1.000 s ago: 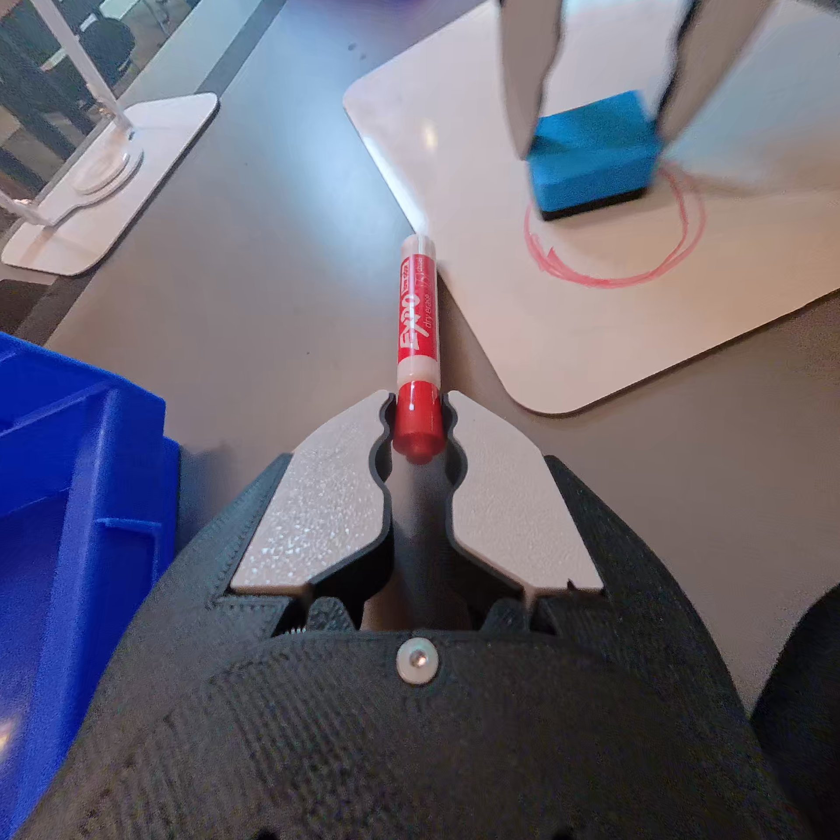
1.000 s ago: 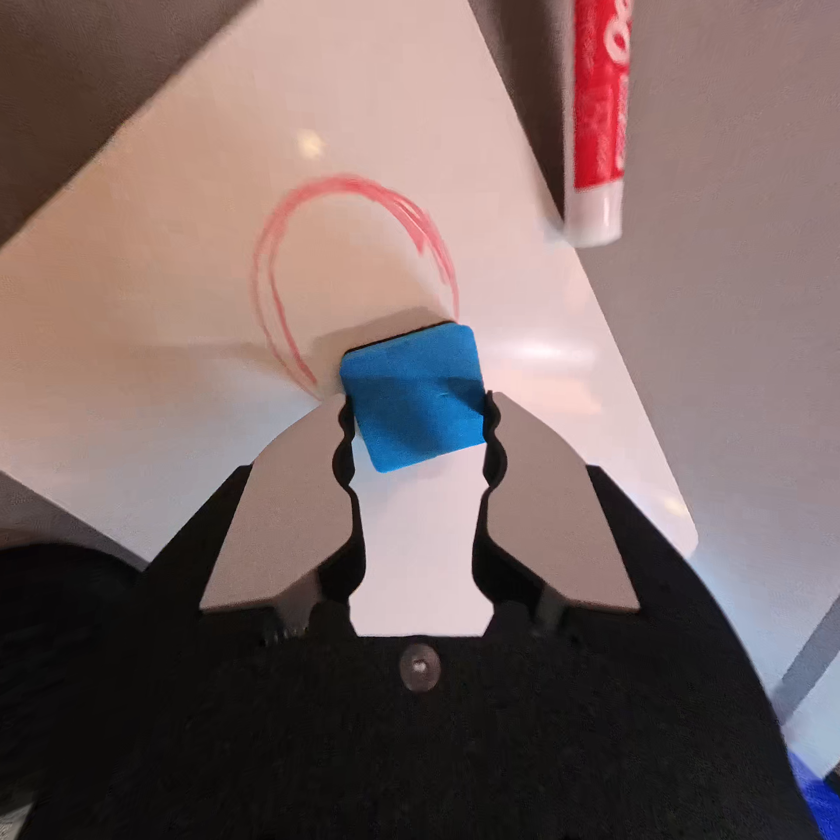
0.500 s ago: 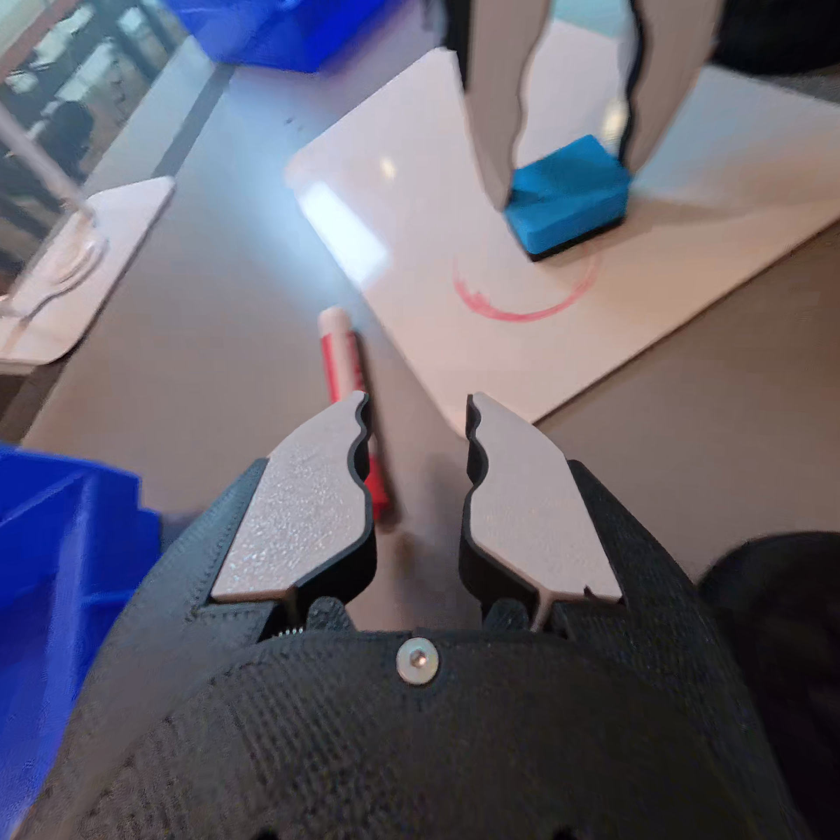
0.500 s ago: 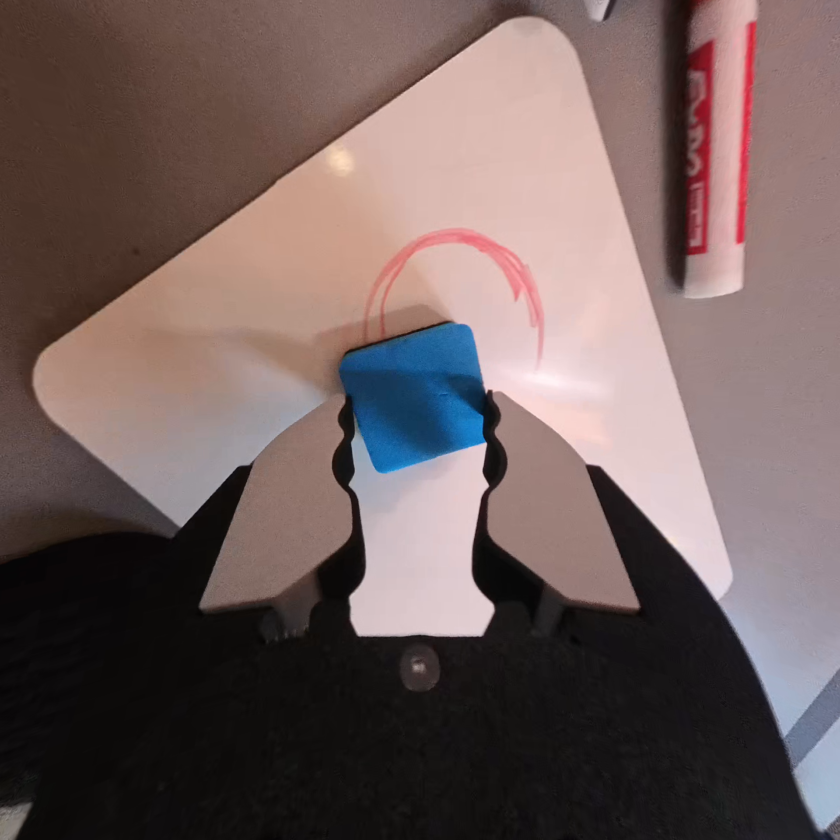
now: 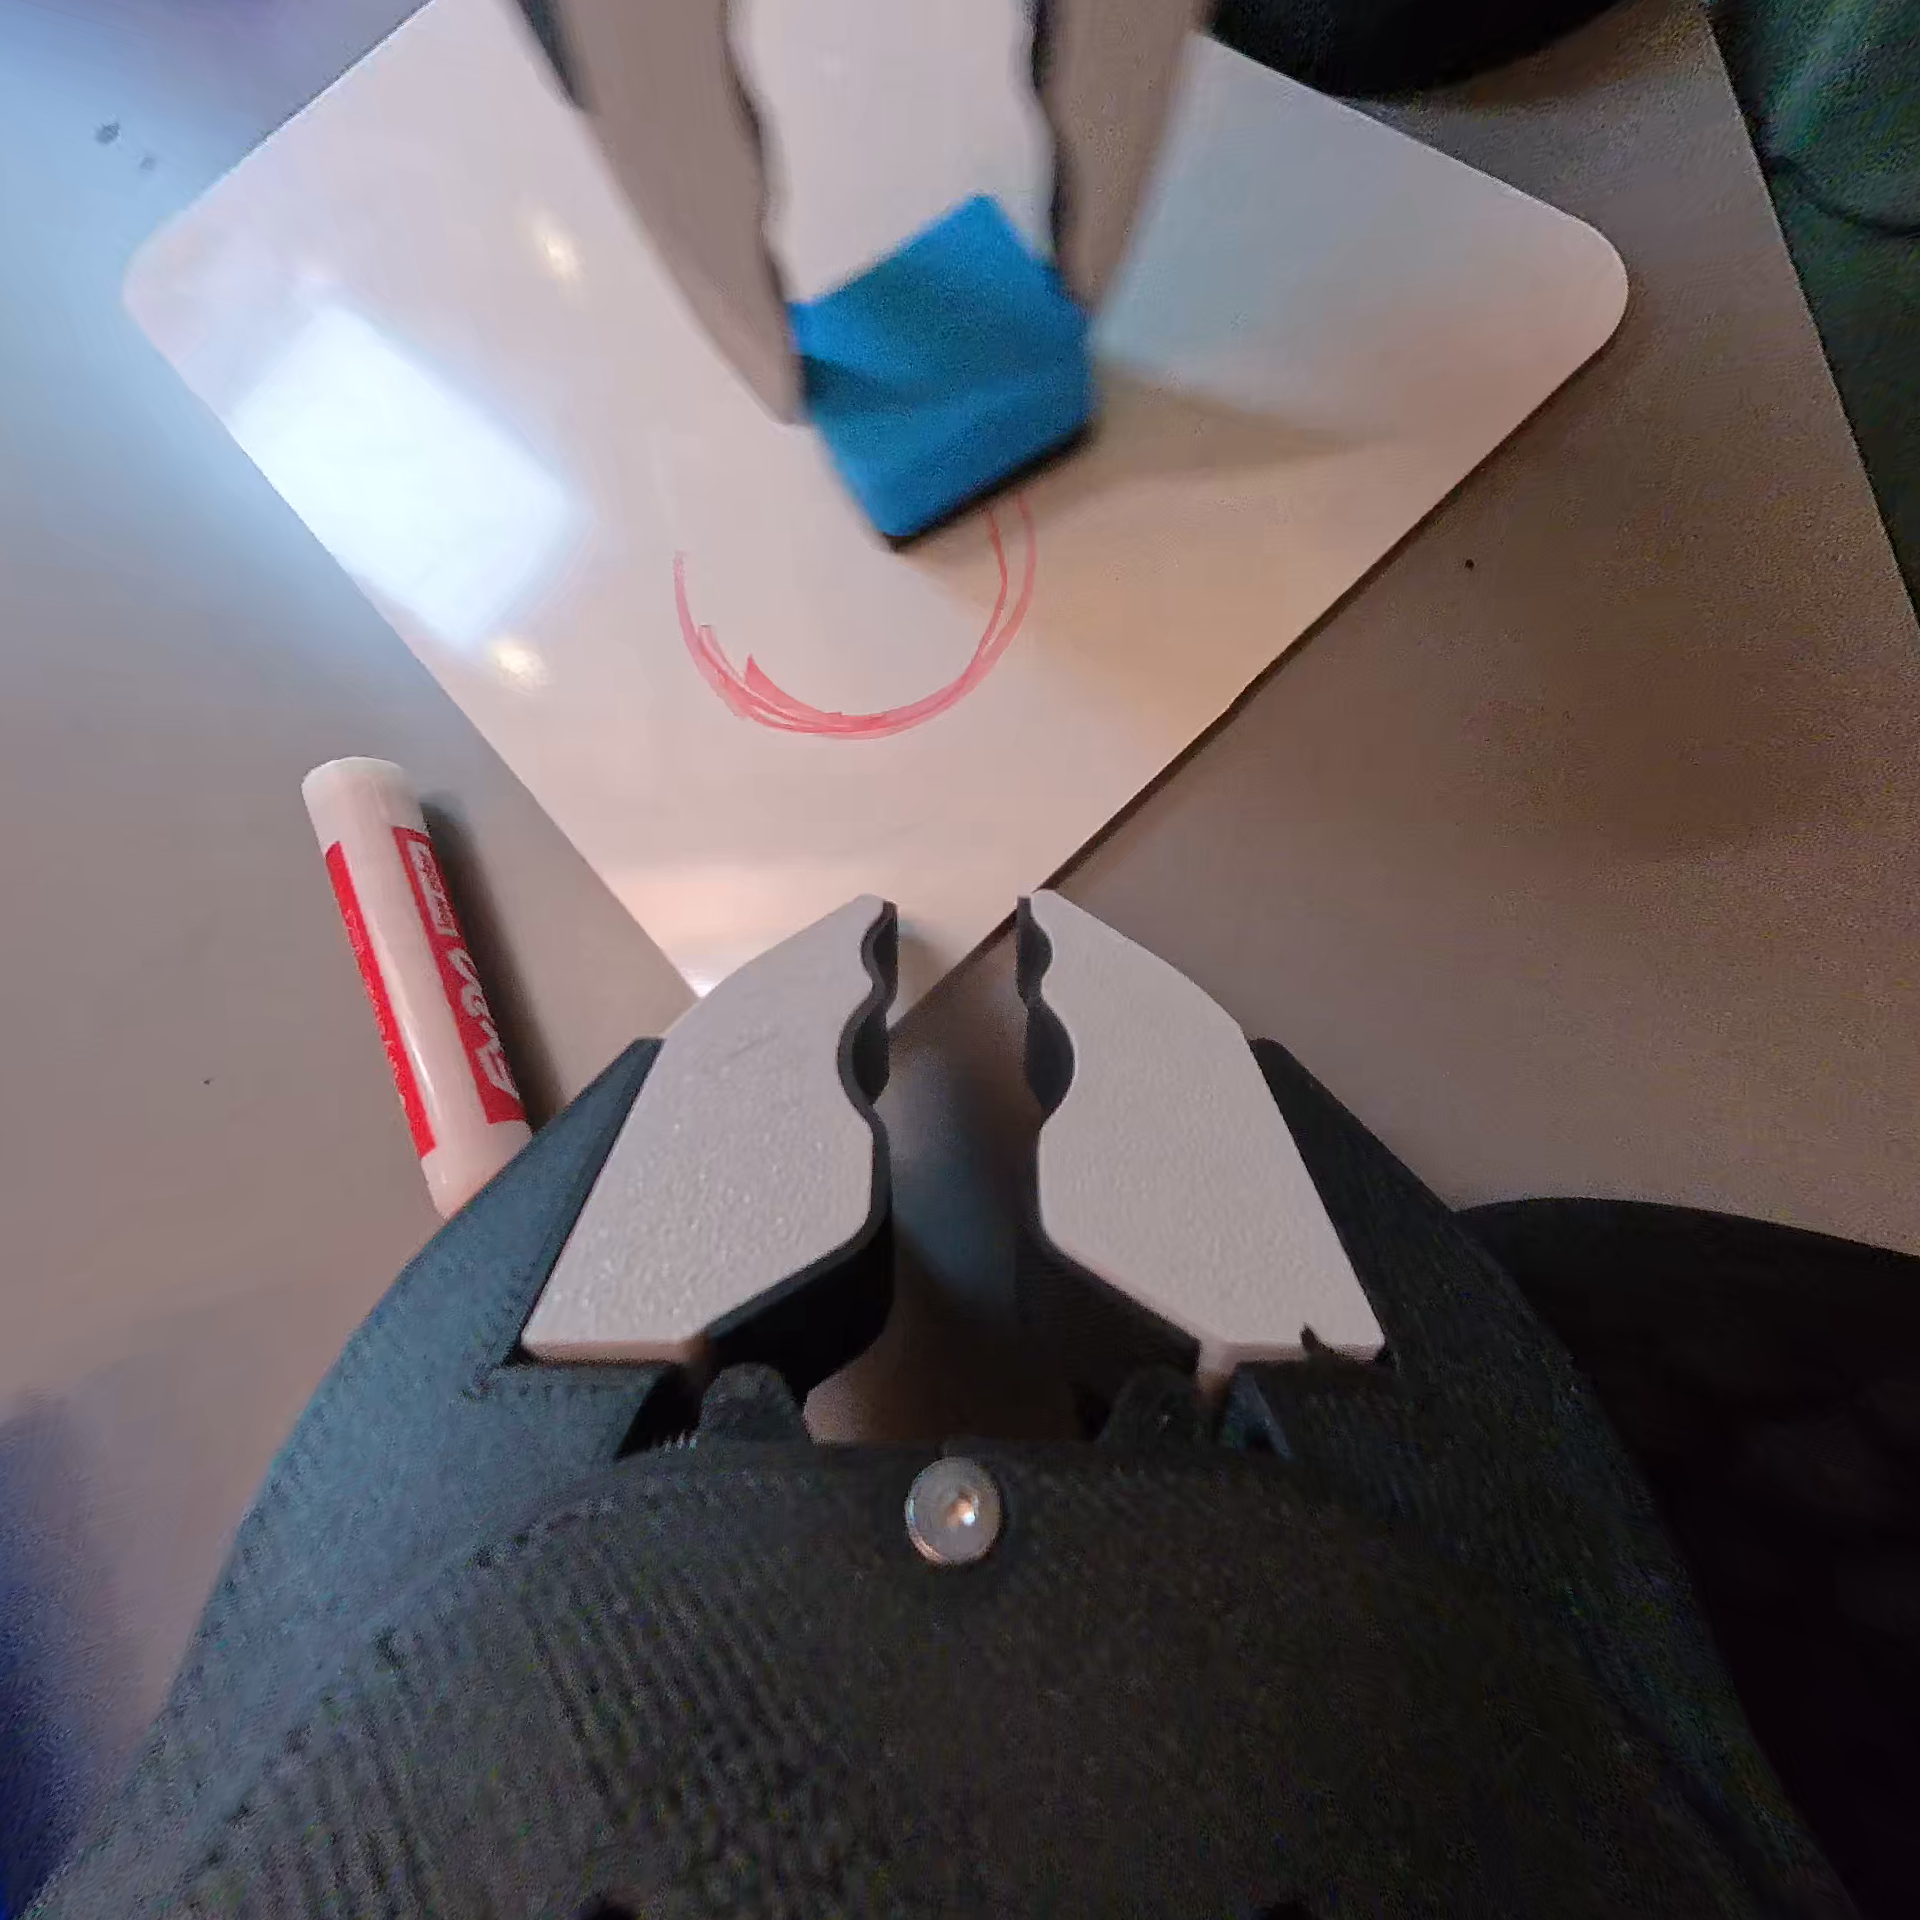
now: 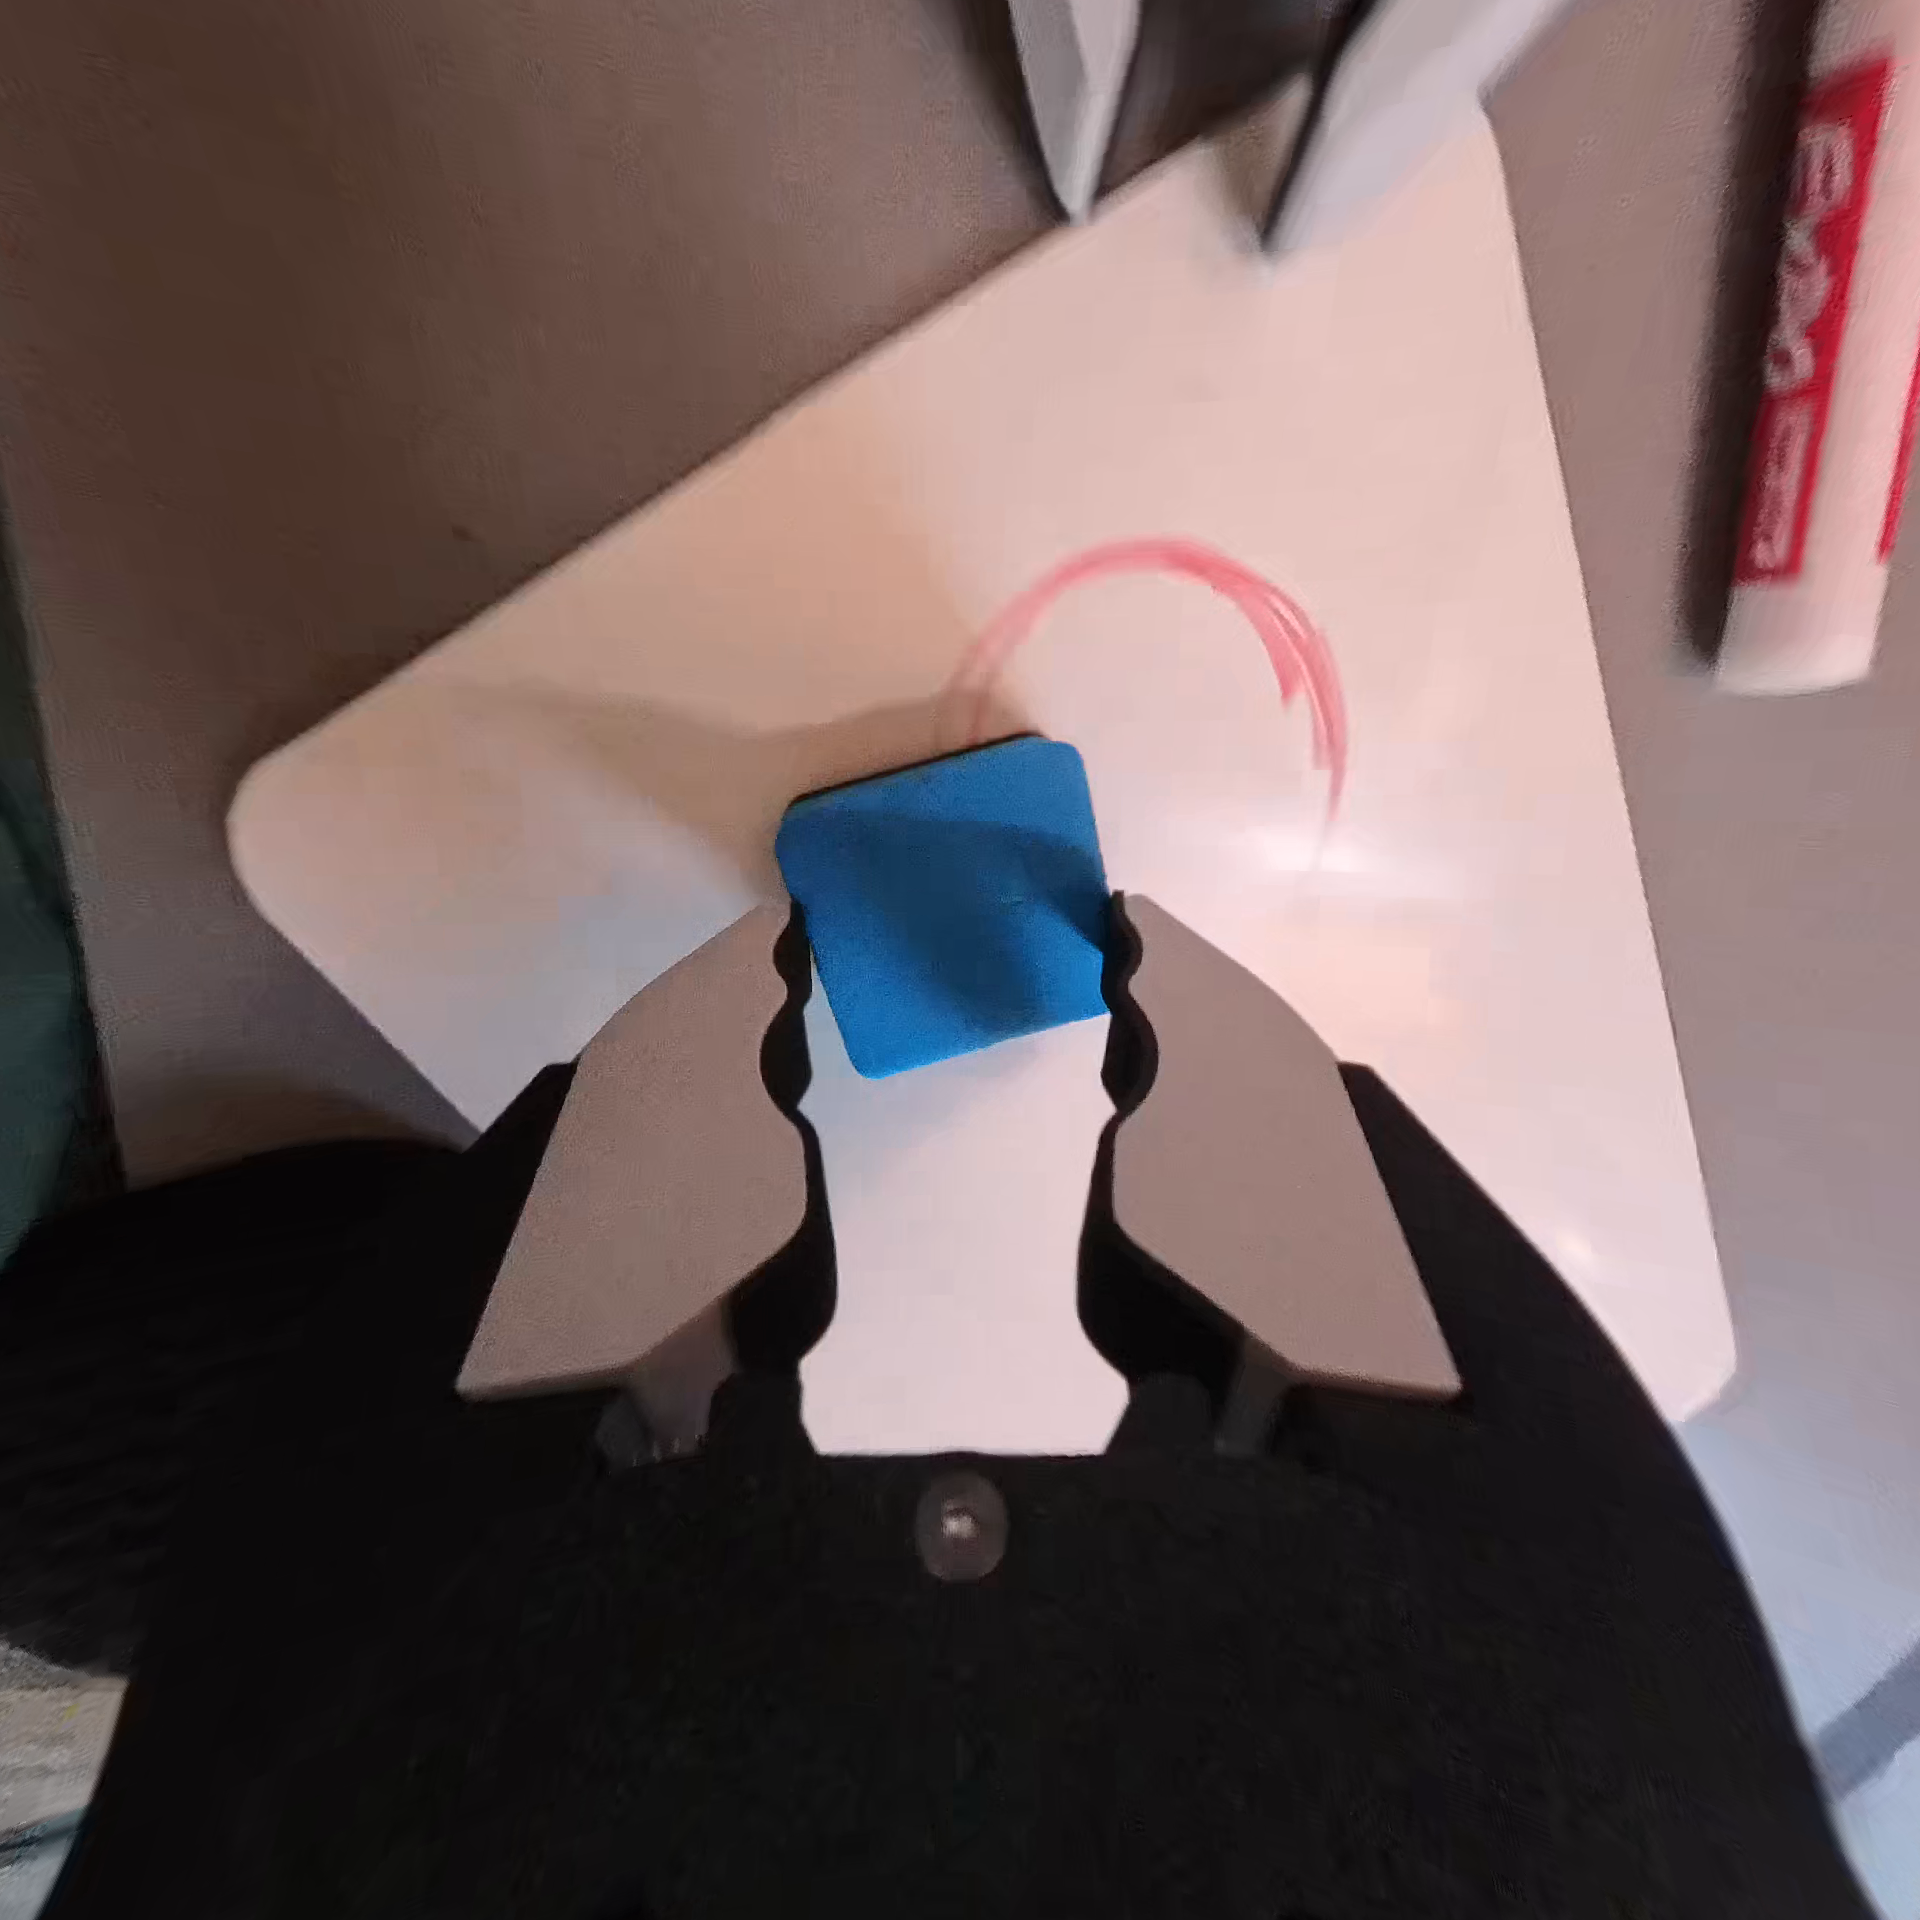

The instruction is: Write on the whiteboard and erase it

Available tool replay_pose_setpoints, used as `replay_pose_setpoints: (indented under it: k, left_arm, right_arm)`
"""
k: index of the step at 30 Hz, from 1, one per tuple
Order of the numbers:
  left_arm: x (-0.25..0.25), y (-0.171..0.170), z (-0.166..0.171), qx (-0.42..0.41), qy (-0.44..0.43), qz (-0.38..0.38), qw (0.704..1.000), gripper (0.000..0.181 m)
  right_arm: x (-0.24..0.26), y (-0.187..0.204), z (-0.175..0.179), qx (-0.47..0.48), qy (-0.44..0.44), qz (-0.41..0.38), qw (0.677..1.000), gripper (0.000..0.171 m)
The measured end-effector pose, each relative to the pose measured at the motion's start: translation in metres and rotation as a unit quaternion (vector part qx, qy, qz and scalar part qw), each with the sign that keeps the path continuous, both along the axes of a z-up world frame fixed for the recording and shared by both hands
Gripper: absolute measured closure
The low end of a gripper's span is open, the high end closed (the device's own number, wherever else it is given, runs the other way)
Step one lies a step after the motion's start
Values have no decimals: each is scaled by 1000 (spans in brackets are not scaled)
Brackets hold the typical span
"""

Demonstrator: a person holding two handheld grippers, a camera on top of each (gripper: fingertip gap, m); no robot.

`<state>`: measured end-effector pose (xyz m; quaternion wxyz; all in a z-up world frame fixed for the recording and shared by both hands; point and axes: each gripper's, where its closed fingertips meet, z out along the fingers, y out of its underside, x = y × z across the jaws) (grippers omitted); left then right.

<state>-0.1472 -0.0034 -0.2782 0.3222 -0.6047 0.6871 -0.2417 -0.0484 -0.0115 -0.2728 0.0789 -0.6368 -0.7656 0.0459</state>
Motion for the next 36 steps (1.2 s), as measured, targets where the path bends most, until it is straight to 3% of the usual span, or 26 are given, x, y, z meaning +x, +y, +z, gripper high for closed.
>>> replay_pose_setpoints:
  k: [2, 4, 7, 10, 14, 17, 19, 23, 26, 28, 32, 34, 36]
  left_arm:
    - [1, -1, 0, 5, 2, -1, 1000, 163]
    - [1, -1, 0, 5, 3, 2, 1000, 163]
    - [1, -1, 0, 5, 2, 4, 1000, 163]
    - [2, 1, 0, 11, 2, 9, 1000, 167]
    - [3, 1, 0, 18, 3, 8, 1000, 169]
    - [2, -2, 0, 9, 0, 6, 1000, 163]
    - [3, -3, 0, 12, 2, 3, 1000, 165]
    - [4, -3, 0, 17, 3, 2, 1000, 167]
    - [4, -3, 0, 16, 2, 1, 1000, 168]
    - [4, -4, -1, 18, 3, 1, 1000, 168]
    - [4, -4, -1, 19, 3, 2, 1000, 169]
    - [4, -4, -1, 18, 3, 1, 1000, 169]
    - [4, -4, -1, 20, 3, -1, 1000, 169]
  right_arm:
    - [13, 36, -1, 19, -9, -53, 998, 116]
    - [-5, 60, -1, 10, 14, -88, 996, 117]
    - [-45, 40, -2, 23, 31, -16, 999, 117]
    - [-29, 15, -1, -14, 6, 4, 1000, 117]
    - [-23, 67, -2, 19, -8, -59, 998, 117]
    - [-53, 24, -2, -6, 22, 10, 1000, 117]
    - [-41, 2, -1, -25, 15, 25, 999, 117]
    - [-28, 54, -2, 8, 10, -50, 999, 117]
    - [-60, 25, -2, 3, 36, 14, 999, 117]
    - [-48, 7, -1, -14, 13, 42, 999, 117]
    - [-44, 62, -3, 16, 7, -26, 1000, 117]
    - [-71, 42, -3, 3, 43, 9, 999, 117]
    - [-65, 14, -2, -9, 33, 50, 998, 117]
